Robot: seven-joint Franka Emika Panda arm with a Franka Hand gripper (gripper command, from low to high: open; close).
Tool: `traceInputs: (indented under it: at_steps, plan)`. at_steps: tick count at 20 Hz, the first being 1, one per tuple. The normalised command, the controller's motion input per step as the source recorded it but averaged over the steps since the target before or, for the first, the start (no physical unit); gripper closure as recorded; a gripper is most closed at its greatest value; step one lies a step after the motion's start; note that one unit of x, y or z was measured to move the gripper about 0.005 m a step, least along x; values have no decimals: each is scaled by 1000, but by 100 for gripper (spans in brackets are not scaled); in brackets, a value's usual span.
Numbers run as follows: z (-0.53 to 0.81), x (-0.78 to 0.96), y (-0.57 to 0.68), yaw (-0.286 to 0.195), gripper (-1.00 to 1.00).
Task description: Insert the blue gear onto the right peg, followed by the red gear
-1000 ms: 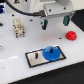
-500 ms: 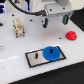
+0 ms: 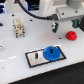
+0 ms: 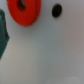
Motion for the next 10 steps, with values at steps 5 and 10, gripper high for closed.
traceInputs:
  at_steps: [5,10]
  plan:
    - [-112,-381,273,0,-100]
    - [-281,-242,116,0,-100]
